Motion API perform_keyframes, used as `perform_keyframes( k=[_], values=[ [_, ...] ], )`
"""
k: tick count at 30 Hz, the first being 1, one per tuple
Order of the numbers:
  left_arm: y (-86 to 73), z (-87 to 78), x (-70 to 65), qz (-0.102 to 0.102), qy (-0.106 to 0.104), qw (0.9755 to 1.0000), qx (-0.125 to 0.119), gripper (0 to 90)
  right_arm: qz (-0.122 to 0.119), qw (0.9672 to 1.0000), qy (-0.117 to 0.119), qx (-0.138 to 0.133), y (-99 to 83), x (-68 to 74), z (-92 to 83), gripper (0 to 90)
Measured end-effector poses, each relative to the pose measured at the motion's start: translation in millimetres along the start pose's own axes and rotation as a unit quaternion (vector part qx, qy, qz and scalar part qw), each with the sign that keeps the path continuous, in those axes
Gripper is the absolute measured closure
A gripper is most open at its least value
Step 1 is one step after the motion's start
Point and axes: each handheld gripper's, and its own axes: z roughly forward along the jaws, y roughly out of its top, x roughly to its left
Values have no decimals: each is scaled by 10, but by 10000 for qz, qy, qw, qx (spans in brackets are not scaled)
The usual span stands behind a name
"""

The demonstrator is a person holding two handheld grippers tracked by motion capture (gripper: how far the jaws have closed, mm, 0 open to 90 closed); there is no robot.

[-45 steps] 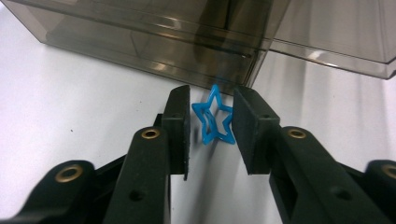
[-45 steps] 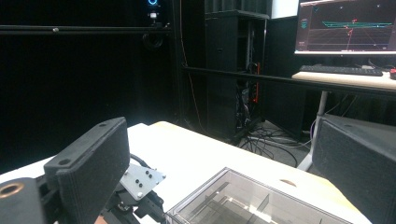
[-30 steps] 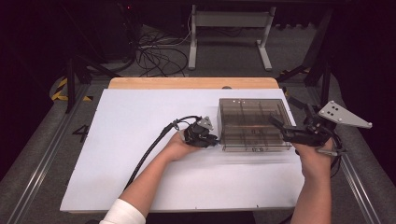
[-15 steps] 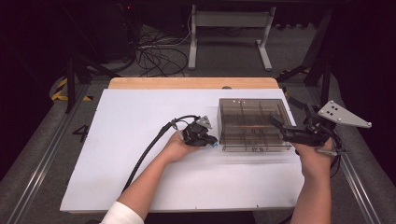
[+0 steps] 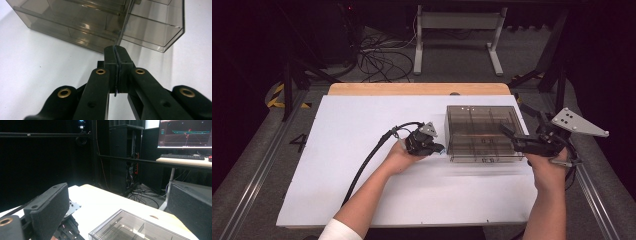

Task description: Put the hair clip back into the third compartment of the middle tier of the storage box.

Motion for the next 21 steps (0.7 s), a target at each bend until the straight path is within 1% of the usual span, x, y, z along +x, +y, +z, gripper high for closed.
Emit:
perform_keyframes(
  k=[5,11,12,14,21],
  values=[
    [43,-98,-28,72,82,9999,-133,889,0,10000,0,1,0,-1,1,48],
    [109,-226,-82,214,216,9991,-288,888,1,10000,11,1,3,10,5,48],
    [116,-243,-93,198,231,9990,-320,889,-8,10000,15,-5,4,12,7,48],
    [131,-275,-103,243,249,9987,-377,888,-12,10000,18,-3,4,14,10,48],
    [185,-379,-147,279,363,9974,-563,889,-17,10000,35,3,5,21,17,48]
  ],
)
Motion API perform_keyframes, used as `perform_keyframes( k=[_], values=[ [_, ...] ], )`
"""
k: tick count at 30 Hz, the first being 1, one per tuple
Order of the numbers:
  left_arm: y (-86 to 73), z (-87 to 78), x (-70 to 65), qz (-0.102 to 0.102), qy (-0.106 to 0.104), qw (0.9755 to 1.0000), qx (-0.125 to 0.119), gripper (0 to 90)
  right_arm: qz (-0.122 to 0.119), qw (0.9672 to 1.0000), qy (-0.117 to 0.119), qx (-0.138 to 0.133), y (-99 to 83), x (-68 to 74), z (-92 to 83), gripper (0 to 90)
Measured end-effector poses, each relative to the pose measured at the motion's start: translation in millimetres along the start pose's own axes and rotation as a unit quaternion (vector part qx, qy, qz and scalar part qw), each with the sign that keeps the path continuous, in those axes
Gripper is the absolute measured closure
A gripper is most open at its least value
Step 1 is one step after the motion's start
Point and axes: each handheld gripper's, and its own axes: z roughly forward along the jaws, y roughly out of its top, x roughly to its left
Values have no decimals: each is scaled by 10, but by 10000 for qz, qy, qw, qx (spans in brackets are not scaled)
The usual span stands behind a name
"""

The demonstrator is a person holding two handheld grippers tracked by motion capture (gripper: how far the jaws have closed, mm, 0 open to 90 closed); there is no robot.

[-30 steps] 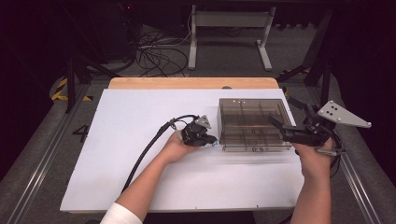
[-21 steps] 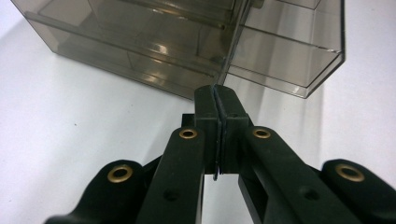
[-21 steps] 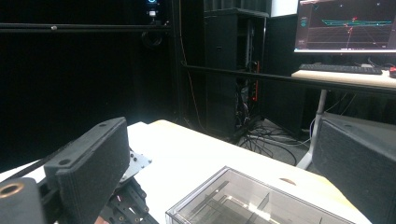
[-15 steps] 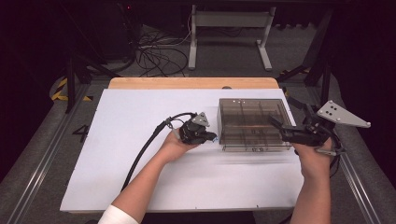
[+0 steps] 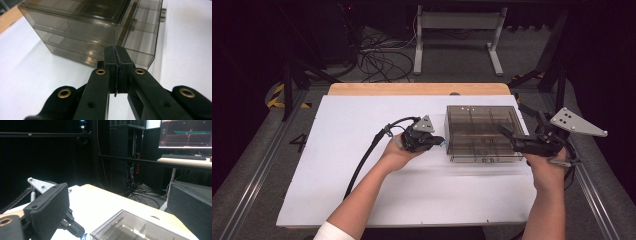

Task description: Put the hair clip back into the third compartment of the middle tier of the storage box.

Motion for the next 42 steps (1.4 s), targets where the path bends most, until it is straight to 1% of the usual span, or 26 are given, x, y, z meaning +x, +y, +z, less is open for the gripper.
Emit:
perform_keyframes(
  k=[3,6,13,20,23,31,34,37,39,42],
  values=[
    [30,-35,-11,14,33,10000,-62,889,9,10000,-4,6,-1,0,-1,48],
    [73,-60,-26,-1,-3,9999,-118,889,11,10000,-6,5,0,-1,-1,48],
    [202,-79,-95,190,61,9997,-159,888,6,10000,-2,-5,3,2,-3,48],
    [283,-80,-129,238,90,9995,-204,889,23,10000,-9,-22,4,-7,-14,48],
    [315,-66,-146,264,55,9993,-243,889,16,10000,-5,-26,2,-12,-16,48],
    [420,-24,-192,361,46,9991,-207,888,61,10000,-4,-59,-2,-32,-39,48],
    [469,-4,-216,396,36,9989,-239,888,69,9999,3,-79,1,-36,-49,49],
    [509,27,-236,467,4,9986,-235,888,22,10000,-9,-79,6,-23,-42,51],
    [531,49,-250,469,-8,9986,-227,888,-36,10000,-14,-27,10,-6,-27,50],
    [569,74,-273,491,-12,9986,-214,888,-20,10000,13,3,4,2,-8,50]
  ],
)
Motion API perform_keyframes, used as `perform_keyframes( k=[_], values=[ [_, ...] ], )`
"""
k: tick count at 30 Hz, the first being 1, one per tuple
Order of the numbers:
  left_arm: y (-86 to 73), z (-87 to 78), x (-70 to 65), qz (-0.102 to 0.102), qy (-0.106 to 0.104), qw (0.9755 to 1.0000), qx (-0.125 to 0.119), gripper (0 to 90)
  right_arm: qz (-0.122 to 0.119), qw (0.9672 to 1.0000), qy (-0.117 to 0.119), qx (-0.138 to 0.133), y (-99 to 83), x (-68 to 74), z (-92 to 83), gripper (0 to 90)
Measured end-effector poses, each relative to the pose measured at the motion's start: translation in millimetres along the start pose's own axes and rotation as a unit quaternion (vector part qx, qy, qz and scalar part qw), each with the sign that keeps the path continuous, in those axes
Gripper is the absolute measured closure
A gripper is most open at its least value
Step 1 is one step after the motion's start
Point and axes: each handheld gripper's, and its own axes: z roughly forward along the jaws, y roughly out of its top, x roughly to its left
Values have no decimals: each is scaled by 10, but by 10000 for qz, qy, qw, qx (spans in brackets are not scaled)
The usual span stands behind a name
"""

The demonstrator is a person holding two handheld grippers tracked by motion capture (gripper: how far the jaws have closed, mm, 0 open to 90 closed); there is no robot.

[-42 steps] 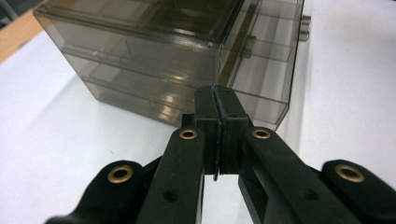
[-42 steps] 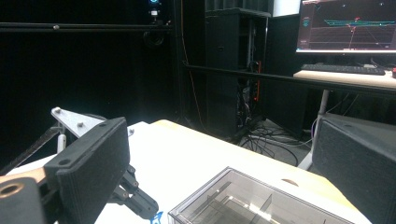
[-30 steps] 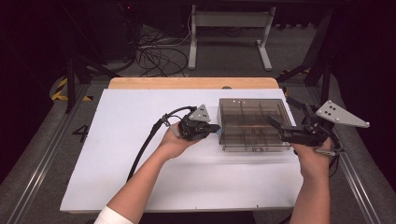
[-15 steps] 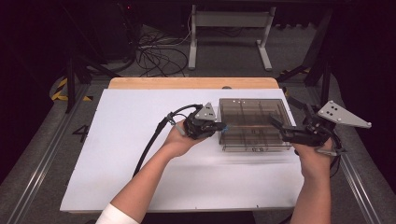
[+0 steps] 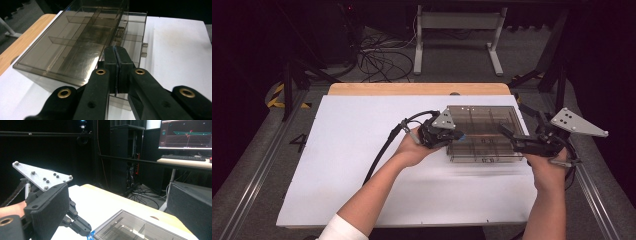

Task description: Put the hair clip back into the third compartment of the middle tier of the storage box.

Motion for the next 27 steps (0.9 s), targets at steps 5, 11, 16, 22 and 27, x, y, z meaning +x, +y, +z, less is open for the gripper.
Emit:
perform_keyframes(
  k=[5,11,16,22,27],
  values=[
    [92,39,-26,67,-36,10000,-38,888,39,10000,55,-26,-5,7,23,50],
    [186,114,-59,159,-80,9998,-71,888,17,9999,99,-44,0,21,29,50],
    [240,201,-108,205,-151,9997,-62,887,-2,9999,103,-52,6,24,28,50],
    [310,309,-158,258,-227,9993,-132,887,0,9999,103,-55,9,20,22,50],
    [354,379,-175,290,-239,9992,-153,887,-8,9999,101,-92,19,14,0,50]
  ],
)
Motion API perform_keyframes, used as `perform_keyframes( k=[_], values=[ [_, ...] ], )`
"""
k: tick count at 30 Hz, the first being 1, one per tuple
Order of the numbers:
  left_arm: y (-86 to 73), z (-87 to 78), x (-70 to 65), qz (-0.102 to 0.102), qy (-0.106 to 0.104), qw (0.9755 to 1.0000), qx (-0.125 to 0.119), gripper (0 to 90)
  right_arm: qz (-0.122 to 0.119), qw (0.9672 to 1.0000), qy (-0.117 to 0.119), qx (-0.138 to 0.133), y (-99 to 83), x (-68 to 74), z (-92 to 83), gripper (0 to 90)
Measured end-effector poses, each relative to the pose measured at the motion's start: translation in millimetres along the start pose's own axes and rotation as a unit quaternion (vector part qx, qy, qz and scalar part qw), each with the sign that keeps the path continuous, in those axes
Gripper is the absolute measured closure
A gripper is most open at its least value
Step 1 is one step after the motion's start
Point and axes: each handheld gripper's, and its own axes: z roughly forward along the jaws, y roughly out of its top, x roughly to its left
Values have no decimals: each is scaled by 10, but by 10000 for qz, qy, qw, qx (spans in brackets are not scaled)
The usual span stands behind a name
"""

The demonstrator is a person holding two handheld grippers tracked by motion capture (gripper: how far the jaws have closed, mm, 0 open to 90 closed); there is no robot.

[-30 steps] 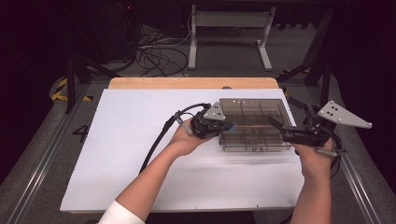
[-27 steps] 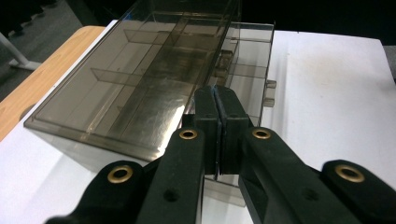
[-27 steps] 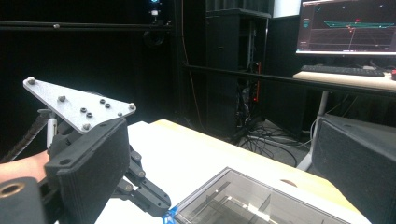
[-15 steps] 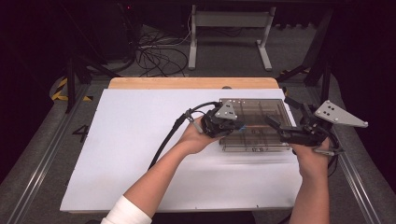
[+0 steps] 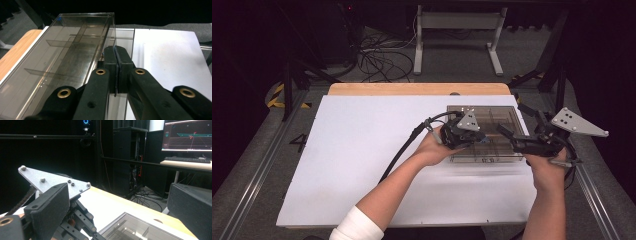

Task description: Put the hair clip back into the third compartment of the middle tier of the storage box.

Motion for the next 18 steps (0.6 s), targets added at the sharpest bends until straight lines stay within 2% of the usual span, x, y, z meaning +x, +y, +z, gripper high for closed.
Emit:
perform_keyframes(
  k=[11,13,14,15,18],
  values=[
    [129,142,-52,-5,-70,9999,-137,886,-15,10000,-33,-68,14,-22,-42,50],
    [144,169,-59,-30,-75,9998,-169,886,27,10000,-26,-81,17,-20,-50,50],
    [150,182,-57,-15,-74,9998,-181,886,139,9998,-18,-119,22,-7,-50,50],
    [154,195,-61,-37,-84,9998,-191,886,10,9999,-34,-94,18,-26,-56,50],
    [168,233,-70,-55,-82,9997,-219,886,25,9999,-46,-105,21,-32,-68,50]
  ],
)
